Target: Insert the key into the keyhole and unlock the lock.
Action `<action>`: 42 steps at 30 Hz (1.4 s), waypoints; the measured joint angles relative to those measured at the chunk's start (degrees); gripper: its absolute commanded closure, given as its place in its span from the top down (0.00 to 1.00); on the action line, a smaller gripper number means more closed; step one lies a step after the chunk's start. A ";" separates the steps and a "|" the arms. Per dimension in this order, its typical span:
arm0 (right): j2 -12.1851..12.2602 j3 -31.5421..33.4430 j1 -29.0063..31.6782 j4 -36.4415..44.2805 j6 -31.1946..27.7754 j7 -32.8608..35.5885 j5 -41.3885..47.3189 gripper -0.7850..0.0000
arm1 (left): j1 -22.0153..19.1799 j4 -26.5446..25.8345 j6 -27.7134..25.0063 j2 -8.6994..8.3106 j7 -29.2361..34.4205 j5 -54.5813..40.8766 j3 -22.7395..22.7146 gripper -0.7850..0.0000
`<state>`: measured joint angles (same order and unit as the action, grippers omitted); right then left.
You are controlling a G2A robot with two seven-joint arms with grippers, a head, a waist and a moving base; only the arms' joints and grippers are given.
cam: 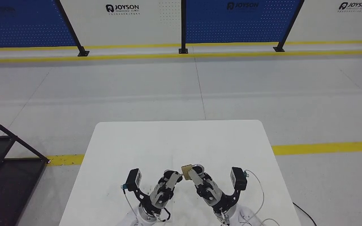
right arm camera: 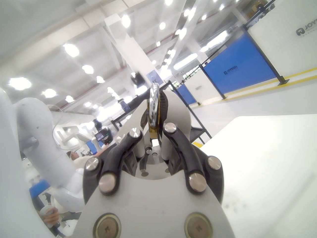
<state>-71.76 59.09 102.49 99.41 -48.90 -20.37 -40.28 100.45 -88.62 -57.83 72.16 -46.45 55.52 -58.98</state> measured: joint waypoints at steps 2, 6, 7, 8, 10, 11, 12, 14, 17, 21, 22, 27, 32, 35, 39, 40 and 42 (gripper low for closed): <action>0.02 0.02 0.00 0.00 -0.04 0.05 0.06 0.00 | 0.03 -0.04 -0.02 0.05 0.02 0.08 -0.07 0.00; 0.05 0.03 0.02 0.04 -0.15 0.12 0.18 0.00 | 0.14 -0.14 -0.17 0.13 0.17 0.11 -0.15 0.00; 0.06 0.04 0.02 0.04 -0.18 0.14 0.21 0.00 | 0.16 -0.13 -0.18 0.14 0.18 0.16 -0.18 0.00; 0.07 0.05 0.02 0.05 -0.19 0.17 0.25 0.00 | 0.18 -0.13 -0.18 0.15 0.18 0.23 -0.22 0.00; 0.08 0.07 0.02 0.07 -0.19 0.20 0.29 0.00 | 0.21 -0.16 -0.18 0.18 0.18 0.25 -0.23 0.00; 0.09 0.06 0.02 0.08 -0.22 0.23 0.33 0.00 | 0.23 -0.17 -0.18 0.20 0.18 0.23 -0.23 0.00; 0.10 0.06 0.01 0.08 -0.26 0.25 0.38 0.00 | 0.24 -0.18 -0.18 0.21 0.18 0.19 -0.24 0.00; 0.11 0.03 0.00 0.06 -0.33 0.35 0.55 0.00 | 0.26 -0.19 -0.18 0.24 0.18 0.18 -0.27 0.00; 0.14 0.05 -0.05 0.09 -0.40 0.47 0.69 0.00 | 0.28 -0.19 -0.17 0.28 0.17 0.22 -0.29 0.00; 0.16 0.07 -0.03 0.15 -0.40 0.51 0.72 0.00 | 0.32 -0.19 -0.17 0.32 0.17 0.28 -0.31 0.00; 0.17 0.08 -0.02 0.16 -0.40 0.51 0.73 0.00 | 0.33 -0.19 -0.17 0.33 0.17 0.29 -0.32 0.00; 0.19 0.06 0.02 0.22 -0.41 0.50 0.90 0.00 | 0.42 -0.32 -0.17 0.38 0.17 0.44 -0.39 0.00; 0.20 0.01 -0.05 0.19 -0.23 0.65 1.01 0.00 | 0.43 -0.25 -0.17 0.41 0.17 0.04 -0.33 0.00; 0.21 -0.02 0.02 0.23 -0.31 0.60 1.04 0.00 | 0.41 -0.20 -0.17 0.41 0.17 0.03 -0.30 0.00; 0.22 -0.03 0.02 0.24 -0.32 0.60 1.05 0.00 | 0.43 -0.27 -0.17 0.40 0.17 0.07 -0.35 0.00; 0.22 -0.04 0.02 0.24 -0.32 0.60 1.05 0.00 | 0.45 -0.29 -0.17 0.40 0.17 0.10 -0.35 0.00; 0.23 -0.06 0.01 0.24 -0.31 0.61 1.02 0.00 | 0.47 -0.29 -0.17 0.39 0.17 0.23 -0.40 0.00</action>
<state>-71.53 59.04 102.51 99.66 -49.20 -19.76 -39.26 100.92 -88.90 -58.00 72.55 -46.28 55.75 -59.38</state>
